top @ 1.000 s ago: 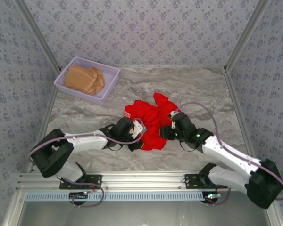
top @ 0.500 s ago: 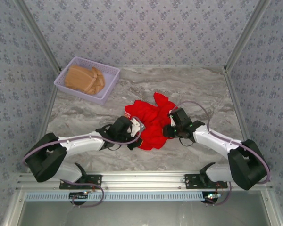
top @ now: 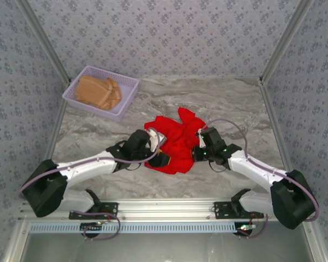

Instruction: Fold the inside-out t-shirt

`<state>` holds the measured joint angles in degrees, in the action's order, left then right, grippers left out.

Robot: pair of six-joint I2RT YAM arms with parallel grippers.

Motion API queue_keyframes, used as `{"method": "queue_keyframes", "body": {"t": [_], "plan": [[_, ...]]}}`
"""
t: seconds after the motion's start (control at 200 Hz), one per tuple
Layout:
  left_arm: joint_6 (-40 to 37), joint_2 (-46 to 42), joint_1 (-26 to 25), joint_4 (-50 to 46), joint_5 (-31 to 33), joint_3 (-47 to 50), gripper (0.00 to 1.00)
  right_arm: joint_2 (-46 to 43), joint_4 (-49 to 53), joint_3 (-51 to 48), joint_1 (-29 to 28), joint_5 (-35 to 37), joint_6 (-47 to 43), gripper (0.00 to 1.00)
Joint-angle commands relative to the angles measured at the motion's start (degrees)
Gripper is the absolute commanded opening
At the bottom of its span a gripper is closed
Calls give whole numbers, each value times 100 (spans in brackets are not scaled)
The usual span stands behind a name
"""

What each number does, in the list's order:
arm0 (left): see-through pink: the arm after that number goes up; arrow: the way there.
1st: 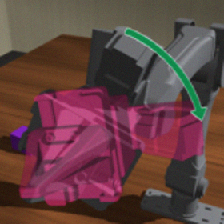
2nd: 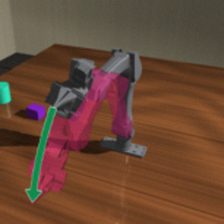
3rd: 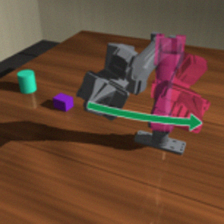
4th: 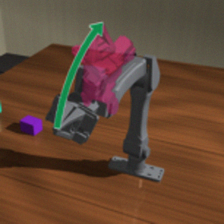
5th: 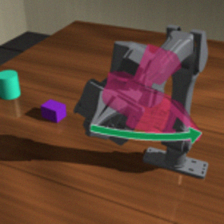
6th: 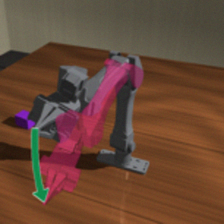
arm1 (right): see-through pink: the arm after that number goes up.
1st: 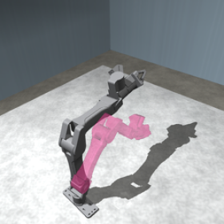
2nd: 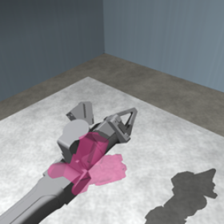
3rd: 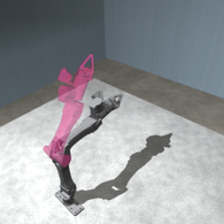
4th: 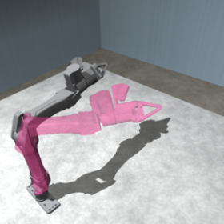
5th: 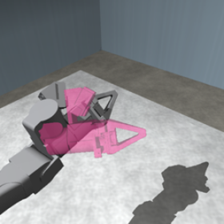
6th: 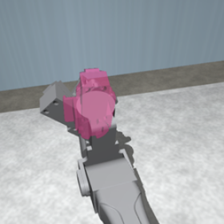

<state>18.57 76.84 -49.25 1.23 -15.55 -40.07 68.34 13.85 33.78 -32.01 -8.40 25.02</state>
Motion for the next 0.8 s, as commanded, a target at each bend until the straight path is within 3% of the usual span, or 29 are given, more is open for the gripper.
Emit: {"method": "queue_keyframes", "body": {"t": [0.0,0.085,0.21,0.39,0.58,0.794], "plan": [[30,385,-65,-323,251,-467,61,-84,-56,-48,-20,30,47,0],[-103,715,-58,-432,441,-752,53,-79,-29,-45,-23,32,30,0],[-194,971,-59,-594,549,-989,30,-151,142,6,-17,49,21,0],[-216,451,13,-541,385,-814,0,-416,412,127,22,264,-93,0],[340,-675,614,21,-296,-285,0,-1095,714,373,150,387,-246,0],[457,-1497,1033,-3,-556,-168,0,-1787,596,655,160,277,-368,0]]}}
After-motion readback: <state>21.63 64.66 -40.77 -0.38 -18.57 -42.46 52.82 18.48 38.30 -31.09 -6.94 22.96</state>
